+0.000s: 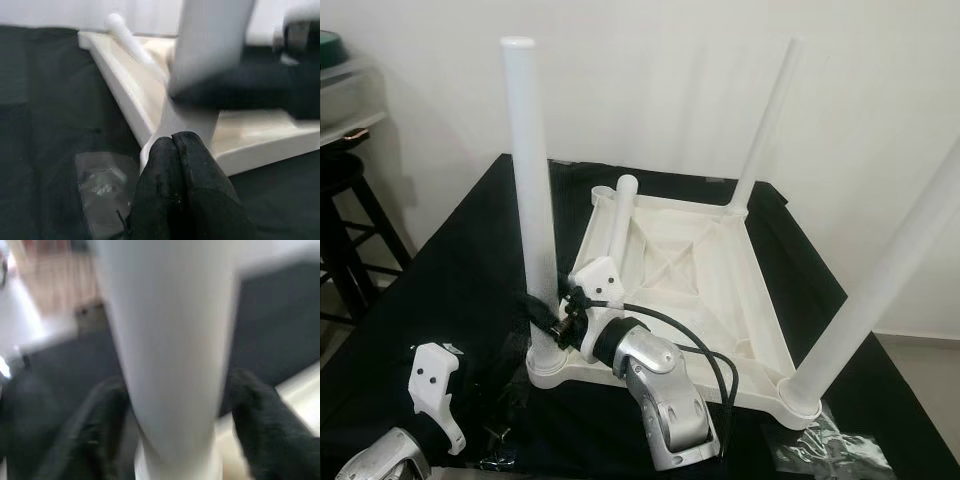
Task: Building children table
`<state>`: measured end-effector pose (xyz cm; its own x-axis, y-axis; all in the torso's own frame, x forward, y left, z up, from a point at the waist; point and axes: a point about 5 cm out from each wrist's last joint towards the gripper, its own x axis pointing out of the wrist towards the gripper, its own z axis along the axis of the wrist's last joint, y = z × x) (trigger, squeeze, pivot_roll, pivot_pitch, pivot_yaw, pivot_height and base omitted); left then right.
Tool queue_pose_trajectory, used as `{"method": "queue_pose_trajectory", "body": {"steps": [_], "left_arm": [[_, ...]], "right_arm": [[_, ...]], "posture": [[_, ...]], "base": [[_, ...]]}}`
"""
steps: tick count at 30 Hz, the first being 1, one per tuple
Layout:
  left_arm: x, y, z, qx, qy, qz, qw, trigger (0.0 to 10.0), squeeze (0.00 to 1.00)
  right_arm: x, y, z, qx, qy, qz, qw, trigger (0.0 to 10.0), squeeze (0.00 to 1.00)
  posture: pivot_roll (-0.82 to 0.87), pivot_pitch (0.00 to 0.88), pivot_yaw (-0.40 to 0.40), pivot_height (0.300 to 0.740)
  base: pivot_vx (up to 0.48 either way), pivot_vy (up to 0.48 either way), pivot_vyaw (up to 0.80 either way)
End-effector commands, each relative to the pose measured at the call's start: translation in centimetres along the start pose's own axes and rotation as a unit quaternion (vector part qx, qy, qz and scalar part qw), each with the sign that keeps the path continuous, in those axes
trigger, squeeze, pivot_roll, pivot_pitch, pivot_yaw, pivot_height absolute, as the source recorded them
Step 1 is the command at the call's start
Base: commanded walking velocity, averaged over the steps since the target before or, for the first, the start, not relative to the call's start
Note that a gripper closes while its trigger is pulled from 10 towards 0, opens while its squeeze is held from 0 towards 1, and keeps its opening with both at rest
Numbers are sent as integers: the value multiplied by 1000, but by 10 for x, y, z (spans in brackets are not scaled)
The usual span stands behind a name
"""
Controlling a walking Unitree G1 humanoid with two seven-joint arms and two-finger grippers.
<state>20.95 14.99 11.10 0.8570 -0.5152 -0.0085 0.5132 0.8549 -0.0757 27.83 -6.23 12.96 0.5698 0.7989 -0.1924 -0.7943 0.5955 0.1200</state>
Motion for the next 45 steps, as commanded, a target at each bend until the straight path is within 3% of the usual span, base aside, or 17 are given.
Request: {"method": "queue_pose_trajectory", "body": {"steps": [1, 4, 5, 7, 8, 12, 15, 17, 20, 21, 22, 24, 25, 32, 42, 43, 45], "left_arm": [[2, -2, 0, -5, 1, -6, 1000, 10000, 0], [3, -1, 0, -5, 1, -6, 1000, 10000, 0], [4, -1, 0, -5, 2, -6, 1000, 10000, 0], [4, -1, 0, -4, 2, -6, 1000, 10000, 0], [4, -1, 0, -4, 3, -6, 1000, 10000, 0], [4, 0, -1, -2, 5, -6, 1000, 10000, 0], [4, 0, -1, -1, 6, -6, 1000, 10000, 0], [4, 0, -2, 0, 8, -7, 1000, 10000, 0], [3, 0, -2, 0, 9, -7, 1000, 10000, 0], [3, 0, -2, 0, 10, -8, 1000, 10000, 0], [3, 0, -2, 0, 10, -8, 1000, 10000, 0], [3, 1, -2, 0, 11, -8, 1000, 10000, 0], [2, 0, -2, 0, 11, -8, 1000, 10000, 0], [3, 0, -3, -1, 10, -8, 1000, 10000, 0], [4, -1, -3, -3, 9, -8, 1000, 10000, 0], [3, -2, -3, -4, 9, -9, 1000, 10000, 0], [3, -2, -3, -5, 8, -8, 1000, 10000, 0]], "right_arm": [[-2, 3, 9, -8, -5, 30, 1000, 10000, 1000], [-9, 0, 20, -41, -6, 74, 996, 10000, 1000], [-17, -8, 28, -91, 1, 136, 986, 10000, 827], [-19, -10, 30, -103, 3, 149, 984, 10000, 827], [-21, -11, 31, -108, 5, 156, 982, 10000, 20], [-30, -31, 42, -126, 31, 224, 966, 10000, 0], [-30, -41, 51, -130, 28, 238, 962, 10000, 0], [-24, -55, 72, -138, 16, 253, 957, 10000, 0], [-22, -59, 81, -138, 8, 262, 955, 10000, 0], [-20, -61, 88, -134, 3, 273, 953, 5137, 0], [-18, -63, 92, -125, -1, 280, 952, 2863, 0], [-17, -64, 95, -118, -4, 285, 951, 2863, 0], [-16, -67, 95, -117, -1, 290, 950, 39, 0], [-15, -71, 91, -106, 3, 306, 946, 0, 0], [-16, -70, 63, -73, -14, 301, 951, 0, 0], [-17, -69, 56, -76, -20, 277, 958, 0, 0], [-15, -66, 36, -73, -19, 169, 983, 0, 0]], "posture": [[33, 0, -78, 740], [41, 0, -76, 740], [56, 0, -78, 740], [56, 0, -78, 740], [56, 0, -78, 740], [73, 0, -81, 740], [82, 0, -77, 740], [92, 0, -78, 740], [94, 0, -76, 740], [94, 0, -76, 740], [101, 0, -83, 740], [101, 0, -83, 740], [105, 0, -86, 740], [106, 0, -88, 740], [95, 0, -85, 740], [88, 0, -92, 740], [87, 0, -93, 740]], "base": [[0, 0, 0], [0, 0, 0], [0, 0, 0], [0, 0, 0], [0, 0, 0], [0, 0, 0], [0, 0, 0], [0, 0, 0], [0, 0, 0], [0, 0, 0], [0, 0, 0], [0, 0, 0], [0, 0, 0], [0, 0, 0], [0, 0, 0], [0, 0, 0], [0, 0, 0]]}}
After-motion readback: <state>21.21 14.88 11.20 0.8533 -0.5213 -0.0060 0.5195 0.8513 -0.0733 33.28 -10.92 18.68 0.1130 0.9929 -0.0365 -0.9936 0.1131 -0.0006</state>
